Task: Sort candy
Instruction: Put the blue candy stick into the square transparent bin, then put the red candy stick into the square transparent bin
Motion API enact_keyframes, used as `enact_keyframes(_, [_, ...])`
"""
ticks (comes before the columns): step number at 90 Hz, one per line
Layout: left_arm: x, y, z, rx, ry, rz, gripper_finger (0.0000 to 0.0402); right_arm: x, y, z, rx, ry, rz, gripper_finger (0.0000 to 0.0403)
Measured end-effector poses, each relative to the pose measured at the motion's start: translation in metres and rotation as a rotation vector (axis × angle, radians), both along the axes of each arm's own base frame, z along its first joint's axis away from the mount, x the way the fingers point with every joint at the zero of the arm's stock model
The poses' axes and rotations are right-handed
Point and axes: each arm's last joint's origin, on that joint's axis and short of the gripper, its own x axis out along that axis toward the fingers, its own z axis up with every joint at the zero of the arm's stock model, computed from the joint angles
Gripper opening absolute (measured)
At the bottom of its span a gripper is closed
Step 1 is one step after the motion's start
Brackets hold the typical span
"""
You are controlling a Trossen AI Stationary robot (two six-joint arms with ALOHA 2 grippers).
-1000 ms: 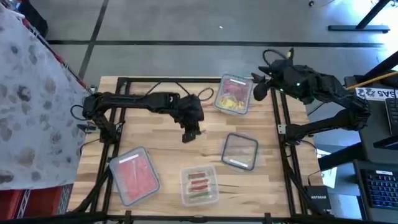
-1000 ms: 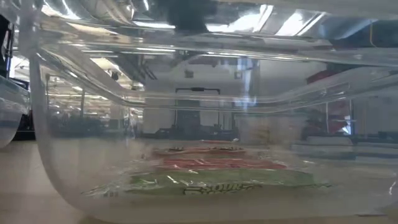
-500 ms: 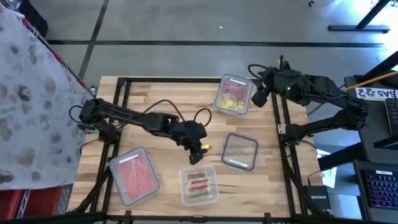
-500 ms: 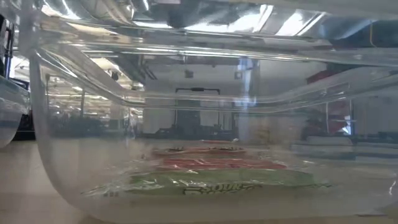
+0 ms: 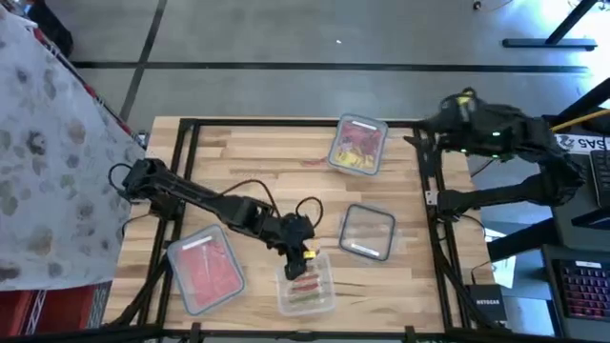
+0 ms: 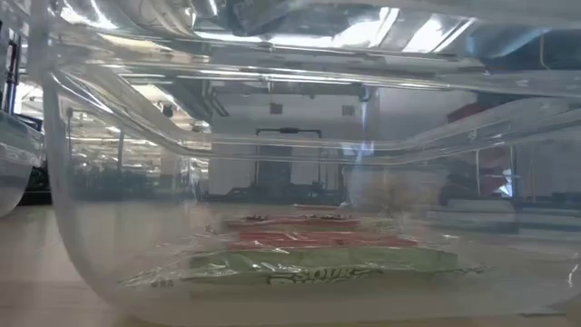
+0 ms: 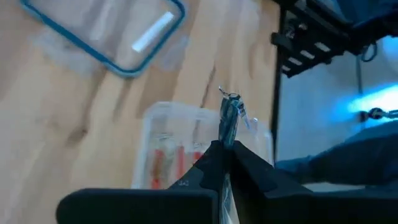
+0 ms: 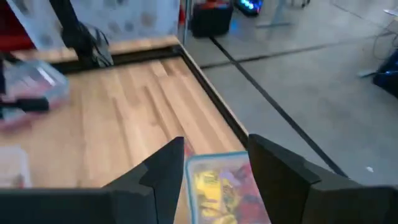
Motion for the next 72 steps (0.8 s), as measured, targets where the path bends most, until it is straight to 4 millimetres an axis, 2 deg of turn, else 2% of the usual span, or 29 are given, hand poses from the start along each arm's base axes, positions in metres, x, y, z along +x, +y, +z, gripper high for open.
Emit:
enact_keyframes(10, [0.004, -0.009, -0.01, -0.019, 0.019, -0.061, 0.0022, -0.025, 0.004, 0.004, 0.051, -0.092, -0.021, 0.0165])
enact_keyframes(19, [0.009, -0.015, -0.028, -0.064, 0.09, -0.11, 0.0056, -0.044, 0.006, 0.005, 0.067, -0.154, -0.029, 0.0165])
enact_keyframes(29, [0.014, -0.018, -0.045, -0.095, 0.153, -0.126, 0.0097, -0.057, 0.008, 0.005, 0.085, -0.182, -0.037, 0.0165])
enact_keyframes(38, [0.018, -0.014, -0.051, -0.102, 0.172, -0.104, 0.0123, -0.064, 0.009, 0.001, 0.107, -0.174, -0.046, 0.0165])
enact_keyframes(48, [0.02, -0.001, -0.05, -0.127, 0.192, -0.063, 0.0137, -0.066, 0.009, -0.002, 0.133, -0.146, -0.058, 0.0165])
enact_keyframes(59, [0.02, 0.02, -0.037, -0.15, 0.162, -0.103, 0.0141, -0.06, 0.008, -0.007, 0.141, -0.124, -0.063, 0.0165])
enact_keyframes(72, [0.011, 0.063, -0.028, -0.083, 0.238, -0.007, 0.0141, -0.048, 0.007, -0.019, 0.176, -0.097, -0.08, 0.0165])
